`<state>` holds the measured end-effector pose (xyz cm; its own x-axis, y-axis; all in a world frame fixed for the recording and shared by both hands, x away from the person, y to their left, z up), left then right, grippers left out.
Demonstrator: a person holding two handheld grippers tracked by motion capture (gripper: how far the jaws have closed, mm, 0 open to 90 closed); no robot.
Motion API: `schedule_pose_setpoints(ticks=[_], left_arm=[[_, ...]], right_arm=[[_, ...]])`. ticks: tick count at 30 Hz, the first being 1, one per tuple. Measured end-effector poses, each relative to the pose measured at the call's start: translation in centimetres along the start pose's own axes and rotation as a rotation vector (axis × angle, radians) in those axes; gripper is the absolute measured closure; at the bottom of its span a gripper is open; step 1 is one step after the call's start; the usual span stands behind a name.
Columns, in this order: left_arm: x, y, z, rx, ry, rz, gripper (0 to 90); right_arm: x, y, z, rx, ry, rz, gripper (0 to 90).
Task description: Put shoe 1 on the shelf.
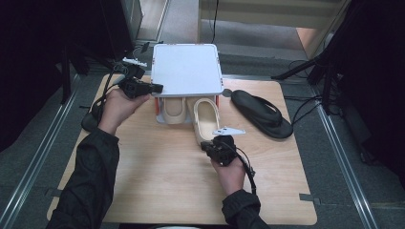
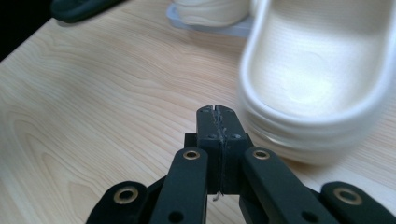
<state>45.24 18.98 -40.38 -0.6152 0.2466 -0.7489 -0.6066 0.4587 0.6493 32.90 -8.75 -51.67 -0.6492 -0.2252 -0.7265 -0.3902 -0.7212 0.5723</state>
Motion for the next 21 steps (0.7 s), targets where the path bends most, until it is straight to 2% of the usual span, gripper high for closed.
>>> schedule_pose_setpoints(ticks=[7,14,21], left_arm=[[0.0,0.0,0.0,0.002,0.002,0.0,90.0],[0.0,0.0,0.0,-0.001,0.0,0.001,90.0],[0.0,0.0,-0.1,-0.01,-0.006,0.001,90.0]], right_arm=[[0.7,0.9,-1.3,0.015,-0.02,-0.005,90.0],[1.0,1.0,-2.9,0.066,-0.026,0.016,90.0],[0.4,0.5,-3.2,0.057,-0.029,0.017,90.0]])
Point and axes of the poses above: each handheld gripper's, and its own axes: y roughly backward along the jaws, x roughly out of its underside, z roughly to its left, the point moved 3 cm from there along -y, roughly forward along the jaws, and after that the axes turned 10 degrees about -x, right-handed, at the moved point
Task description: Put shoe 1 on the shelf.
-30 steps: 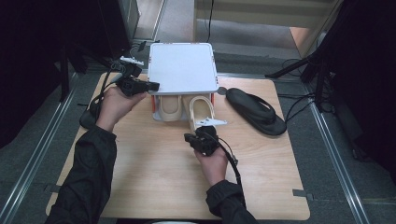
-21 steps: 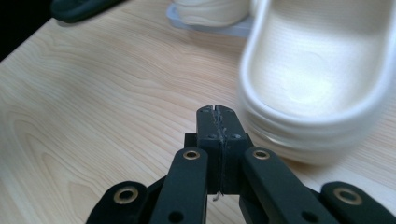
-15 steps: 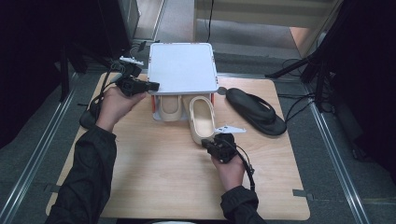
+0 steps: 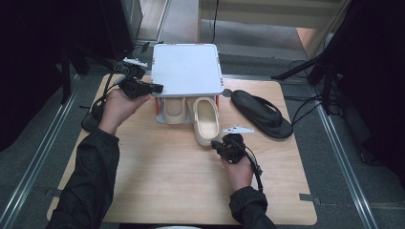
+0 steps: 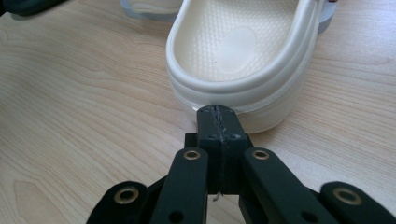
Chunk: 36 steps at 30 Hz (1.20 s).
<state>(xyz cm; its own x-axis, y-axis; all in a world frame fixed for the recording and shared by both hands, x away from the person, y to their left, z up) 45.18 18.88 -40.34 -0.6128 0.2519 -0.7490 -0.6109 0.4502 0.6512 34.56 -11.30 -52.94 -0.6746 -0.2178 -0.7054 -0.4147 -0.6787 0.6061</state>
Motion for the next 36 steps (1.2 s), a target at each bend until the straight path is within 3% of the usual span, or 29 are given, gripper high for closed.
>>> schedule_pose_setpoints(ticks=[8,15,21,36], left_arm=[[0.0,0.0,0.1,0.003,0.005,-0.003,89.9],[0.0,0.0,0.0,-0.002,0.002,-0.002,89.7],[0.0,0.0,0.0,-0.002,0.003,-0.004,89.6],[0.1,0.0,0.2,0.012,0.008,-0.01,88.6]], right_arm=[[-1.8,-1.7,-0.1,-0.008,0.008,0.036,90.0],[-3.4,-3.5,-0.2,-0.033,-0.003,0.026,90.0],[-4.8,-4.7,-0.4,-0.011,0.008,0.034,90.0],[-7.4,-7.2,-1.1,0.014,-0.042,0.023,89.9]])
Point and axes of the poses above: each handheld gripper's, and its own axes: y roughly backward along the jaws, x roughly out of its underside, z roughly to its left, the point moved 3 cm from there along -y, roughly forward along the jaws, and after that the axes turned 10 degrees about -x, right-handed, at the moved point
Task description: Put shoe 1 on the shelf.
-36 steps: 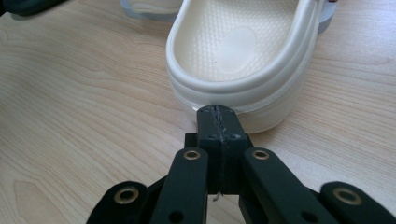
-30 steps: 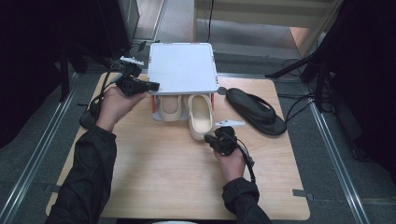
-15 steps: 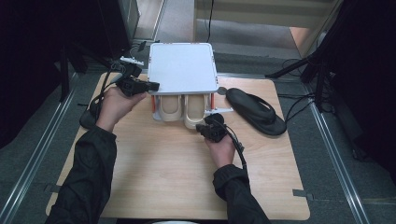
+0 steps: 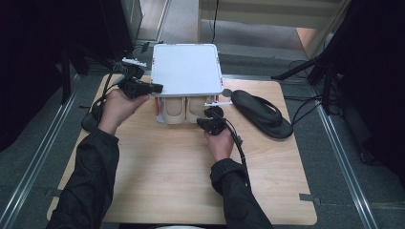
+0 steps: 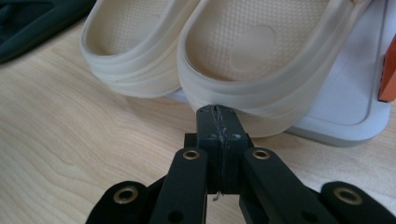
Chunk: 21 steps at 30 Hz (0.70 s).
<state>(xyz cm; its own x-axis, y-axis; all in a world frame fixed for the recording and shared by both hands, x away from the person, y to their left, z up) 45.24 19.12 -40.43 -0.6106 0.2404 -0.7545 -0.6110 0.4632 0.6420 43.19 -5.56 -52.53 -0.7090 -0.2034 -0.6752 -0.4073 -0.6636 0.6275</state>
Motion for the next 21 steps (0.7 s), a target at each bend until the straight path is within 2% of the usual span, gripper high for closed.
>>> schedule_pose_setpoints(ticks=[3,7,9,11,17,21], left_arm=[[0.0,0.0,0.1,-0.004,-0.004,-0.006,87.3],[-0.1,0.0,-0.1,-0.037,-0.047,-0.019,88.1],[-0.1,0.0,0.0,-0.023,-0.023,-0.019,87.8],[-0.1,0.0,0.1,-0.012,-0.017,-0.016,85.6],[-0.3,0.7,0.0,0.001,0.011,-0.018,72.8],[-0.2,1.2,-0.2,0.032,0.022,0.028,59.0]], right_arm=[[0.1,0.1,0.0,-0.001,0.001,-0.001,89.8],[0.6,0.6,0.0,-0.015,0.0,-0.011,89.7],[1.0,1.1,0.1,-0.028,-0.002,-0.029,89.4],[1.3,1.6,0.3,-0.04,0.003,-0.031,88.0],[2.0,3.3,1.2,-0.064,0.054,-0.045,85.1],[2.4,4.7,1.7,-0.091,0.077,-0.063,78.4]])
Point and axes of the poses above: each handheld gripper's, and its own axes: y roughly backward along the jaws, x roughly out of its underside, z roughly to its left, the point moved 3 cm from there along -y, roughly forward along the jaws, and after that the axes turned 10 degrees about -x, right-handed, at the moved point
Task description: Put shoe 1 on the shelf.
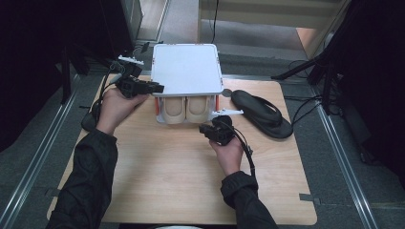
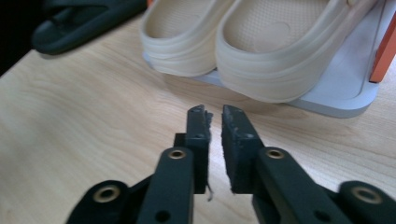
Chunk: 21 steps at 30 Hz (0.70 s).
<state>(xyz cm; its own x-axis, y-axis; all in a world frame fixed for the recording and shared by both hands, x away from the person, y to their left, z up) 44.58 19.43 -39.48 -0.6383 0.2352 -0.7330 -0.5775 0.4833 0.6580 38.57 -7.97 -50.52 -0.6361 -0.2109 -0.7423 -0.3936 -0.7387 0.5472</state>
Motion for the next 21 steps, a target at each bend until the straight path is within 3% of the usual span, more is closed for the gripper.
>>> schedule_pose_setpoints(ticks=[3,6,11,17,21], left_arm=[[0.1,0.3,-0.1,0.01,0.009,0.024,49.9],[0.2,0.9,-0.5,0.01,0.016,0.015,44.5],[0.6,2.1,-0.8,0.015,0.012,-0.003,41.9],[1.6,3.0,-0.4,-0.01,0.024,-0.01,40.3],[2.3,3.8,0.1,-0.026,0.043,-0.022,39.6]], right_arm=[[0.3,1.1,0.3,-0.015,0.004,-0.014,72.8],[0.8,1.9,0.4,-0.034,0.011,-0.025,67.2],[1.6,2.8,0.4,-0.051,0.073,-0.037,63.0],[2.0,3.5,0.8,-0.069,0.064,-0.007,53.8],[2.4,4.4,1.1,-0.075,0.093,-0.005,51.8]])
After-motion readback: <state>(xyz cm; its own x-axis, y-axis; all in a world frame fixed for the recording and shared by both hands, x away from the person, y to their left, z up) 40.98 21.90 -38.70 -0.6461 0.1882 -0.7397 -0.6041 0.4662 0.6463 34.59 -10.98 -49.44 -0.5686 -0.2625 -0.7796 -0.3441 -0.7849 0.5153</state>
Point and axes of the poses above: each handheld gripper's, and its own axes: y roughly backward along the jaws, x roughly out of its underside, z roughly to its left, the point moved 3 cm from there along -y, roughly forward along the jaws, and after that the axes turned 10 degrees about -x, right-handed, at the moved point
